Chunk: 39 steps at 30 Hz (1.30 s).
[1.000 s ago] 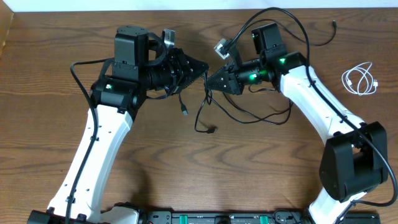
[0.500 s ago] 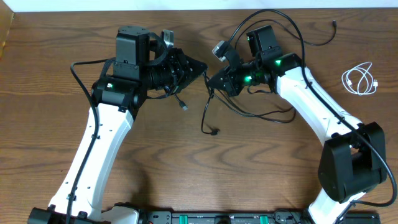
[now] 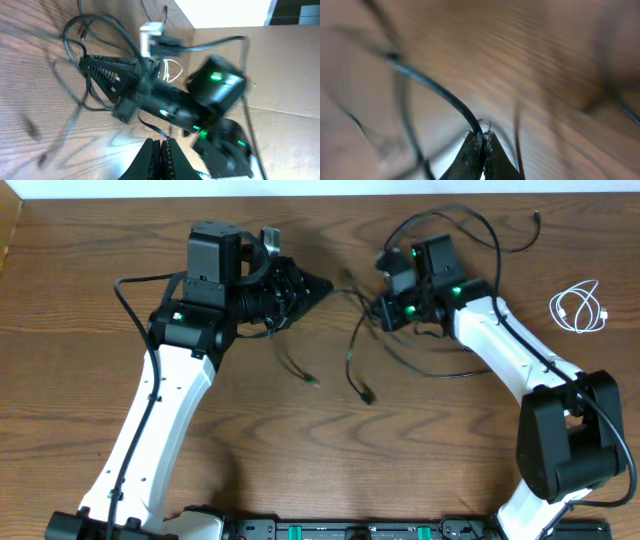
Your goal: Untangle cables
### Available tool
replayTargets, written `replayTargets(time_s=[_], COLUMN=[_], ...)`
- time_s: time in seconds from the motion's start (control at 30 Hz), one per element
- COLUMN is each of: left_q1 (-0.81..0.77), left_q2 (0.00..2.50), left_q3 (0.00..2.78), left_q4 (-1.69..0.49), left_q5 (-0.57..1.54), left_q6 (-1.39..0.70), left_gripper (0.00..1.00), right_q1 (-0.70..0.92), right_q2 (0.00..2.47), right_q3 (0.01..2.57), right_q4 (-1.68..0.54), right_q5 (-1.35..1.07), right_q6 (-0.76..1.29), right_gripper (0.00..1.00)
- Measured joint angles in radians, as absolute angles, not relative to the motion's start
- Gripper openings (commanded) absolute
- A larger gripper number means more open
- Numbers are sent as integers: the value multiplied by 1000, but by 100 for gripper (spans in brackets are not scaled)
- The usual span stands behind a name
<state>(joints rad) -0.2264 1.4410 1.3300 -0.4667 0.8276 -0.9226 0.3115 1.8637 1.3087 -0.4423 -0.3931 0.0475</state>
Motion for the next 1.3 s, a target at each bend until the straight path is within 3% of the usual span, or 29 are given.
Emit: replayTargets(time_s=[0.2,0.4,0.43,0.6,0.8,1.17,1.2,1.3], left_q1=[-226,-226,-226,-228,-275,-302,-302,-302], left_q2=[1440,1440,1440,1448,1560,1729,1736,1749], left_q3=[1330,1330,1330,1330,1330,1330,1330,1330], left_q4=[-467,-515,-527,-559,-542,-446,-446,-448], left_q5=[826,725,699,547,490,525,525,526], left_q6=[-919,-888,-885,-860,-846,-842,-842,-842], left_gripper=[7,7,9,40,53,54,50,25], right_q1=[204,102,96,105,169,228,229,229], right_q2=[1864,1864,1864,1864,1864,1864,1864,1864], right_q3=[1204,1176,1176,1176,1176,1176,1176,1176], right_q4=[-383,-353,-346,-337,-329,-292,-291,-289], right_q5=[-207,-230,-252,-359,-486,-656,-662,-677], right_q6=[208,224,221,208,178,144,141,138], right_gripper=[1,1,1,1,1,1,1,1])
